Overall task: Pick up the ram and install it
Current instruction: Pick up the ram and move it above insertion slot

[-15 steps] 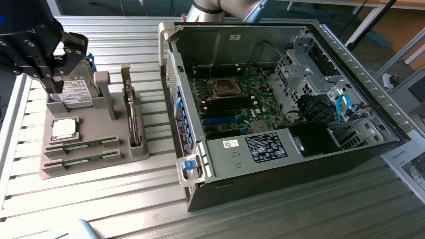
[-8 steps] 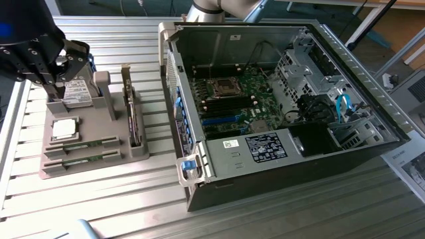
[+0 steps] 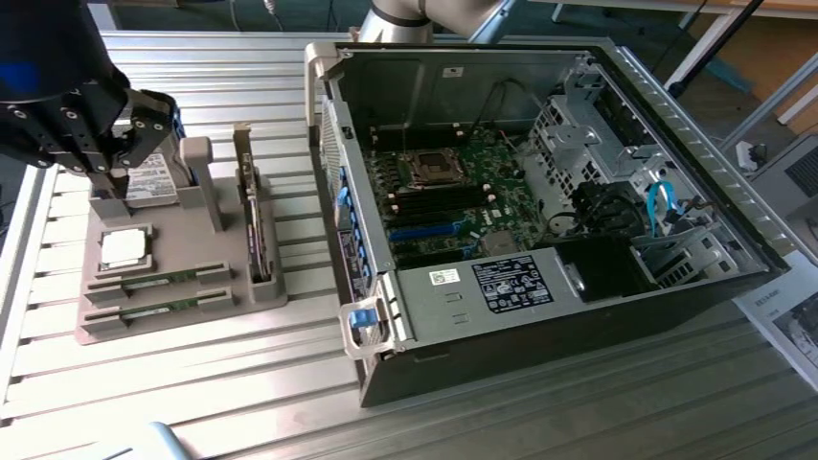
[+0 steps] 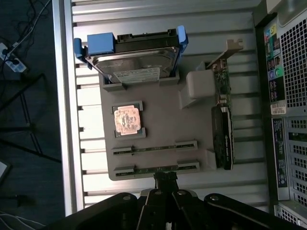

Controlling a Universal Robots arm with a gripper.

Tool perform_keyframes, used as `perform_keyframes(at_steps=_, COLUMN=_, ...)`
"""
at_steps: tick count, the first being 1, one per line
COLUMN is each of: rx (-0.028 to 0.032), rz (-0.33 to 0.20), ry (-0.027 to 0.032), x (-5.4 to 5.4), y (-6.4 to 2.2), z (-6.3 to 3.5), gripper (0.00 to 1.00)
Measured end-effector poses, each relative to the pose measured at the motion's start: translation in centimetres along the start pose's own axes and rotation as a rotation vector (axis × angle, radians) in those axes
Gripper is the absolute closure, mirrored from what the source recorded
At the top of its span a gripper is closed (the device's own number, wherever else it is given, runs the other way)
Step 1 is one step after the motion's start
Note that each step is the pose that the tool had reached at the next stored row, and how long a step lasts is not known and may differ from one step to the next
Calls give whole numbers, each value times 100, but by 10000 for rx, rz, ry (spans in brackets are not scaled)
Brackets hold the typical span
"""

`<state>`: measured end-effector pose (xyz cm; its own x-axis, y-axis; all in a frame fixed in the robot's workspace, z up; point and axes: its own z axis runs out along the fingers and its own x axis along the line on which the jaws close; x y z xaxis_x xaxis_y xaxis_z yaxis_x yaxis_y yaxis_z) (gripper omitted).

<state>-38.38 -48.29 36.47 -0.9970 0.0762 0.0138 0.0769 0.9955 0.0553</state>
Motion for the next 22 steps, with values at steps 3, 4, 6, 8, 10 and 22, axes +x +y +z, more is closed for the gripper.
perform_keyframes(at_steps=3, rx=0, rz=0, ry=0, x=-2, y=-16, z=32, gripper=90)
perform_keyframes(at_steps=4, rx=1, rz=0, ry=1, x=-3, y=-34, z=69, gripper=90)
perform_keyframes(at_steps=6, rx=0, rz=1, ry=0, x=-4, y=-49, z=98, gripper=90)
perform_keyframes(at_steps=8, rx=1, rz=0, ry=1, x=-6, y=-58, z=116, gripper=90)
perform_keyframes(at_steps=10, rx=1, rz=0, ry=1, x=-6, y=-69, z=135, gripper=90)
perform_keyframes(at_steps=22, rx=1, rz=0, ry=0, x=-13, y=-134, z=277, gripper=90)
